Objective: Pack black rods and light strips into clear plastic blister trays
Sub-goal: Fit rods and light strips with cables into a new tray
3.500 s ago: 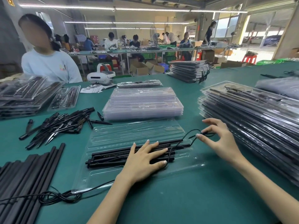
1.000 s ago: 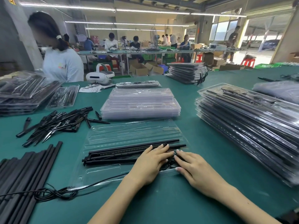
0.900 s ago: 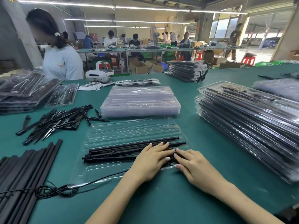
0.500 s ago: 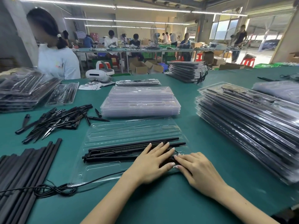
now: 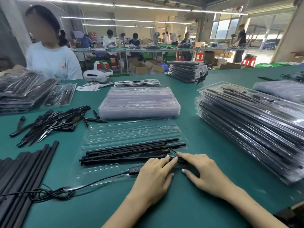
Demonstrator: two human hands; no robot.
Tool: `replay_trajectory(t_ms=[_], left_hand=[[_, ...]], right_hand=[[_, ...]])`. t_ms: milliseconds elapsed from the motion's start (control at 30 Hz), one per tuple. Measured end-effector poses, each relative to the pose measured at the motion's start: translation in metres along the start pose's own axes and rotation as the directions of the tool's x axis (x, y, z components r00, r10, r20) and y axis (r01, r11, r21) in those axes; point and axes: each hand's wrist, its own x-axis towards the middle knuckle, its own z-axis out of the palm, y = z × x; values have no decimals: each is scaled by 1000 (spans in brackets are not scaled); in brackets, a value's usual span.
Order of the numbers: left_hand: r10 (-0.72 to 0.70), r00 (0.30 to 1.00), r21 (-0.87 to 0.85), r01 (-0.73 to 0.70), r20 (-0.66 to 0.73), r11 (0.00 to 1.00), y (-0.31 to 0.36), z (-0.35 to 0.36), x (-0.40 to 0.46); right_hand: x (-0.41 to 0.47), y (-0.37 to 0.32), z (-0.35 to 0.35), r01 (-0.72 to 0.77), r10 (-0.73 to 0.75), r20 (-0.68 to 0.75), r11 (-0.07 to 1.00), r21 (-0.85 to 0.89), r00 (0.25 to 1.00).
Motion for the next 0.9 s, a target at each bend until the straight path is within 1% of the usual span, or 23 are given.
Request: replay_trajectory(t_ms=[33,100,133,167,200,233,300,367,467,600,733,800,833,900], left_hand=[[-4,1000,12,4,4,1000,1,-1,3],[-5,1000,21,4,26,1000,4,-3,8],[-6,999,32,5,40,999,5,-4,9],[-10,998,47,7,55,999,6,-4,10],[-19,998,55,15,64,998,6,-4,10],[-33,997,56,29,68,998,6,-4,10],[-56,996,35,54,76,998,6,-5,10],[-56,995,11,55,78,998,6,-5,10],[-67,994,-9,68,86,998,8,-6,10],[-108,992,18,107,61,994,6,-7,9],[-97,991,-66,104,97,992,5,-7,8],[-73,993,-66,79,96,995,5,-5,6],[-84,992,-74,91,98,993,6,-6,5],[-125,989,-110,133,83,985,5,-8,2]], right_hand=[[1,3,-3,-16,15,26,999,45,1000],[5,7,-11,-72,62,57,977,203,996],[7,9,-14,-102,95,39,955,278,995],[8,11,-16,-127,136,-5,941,312,991],[8,13,-17,-154,180,-62,943,296,982],[7,15,-17,-186,217,-109,952,242,970],[3,17,-14,-217,228,-131,972,94,965],[-1,13,-9,-180,179,-115,984,4,977],[-2,3,-1,-81,65,-166,993,-90,984],[2,-3,3,-66,43,-165,989,-134,985],[6,-4,4,-30,0,-182,986,-162,983],[10,1,5,-46,20,-209,991,-123,978],[15,5,5,-80,66,-223,995,-52,973],[27,10,4,-179,223,-237,964,194,945]])
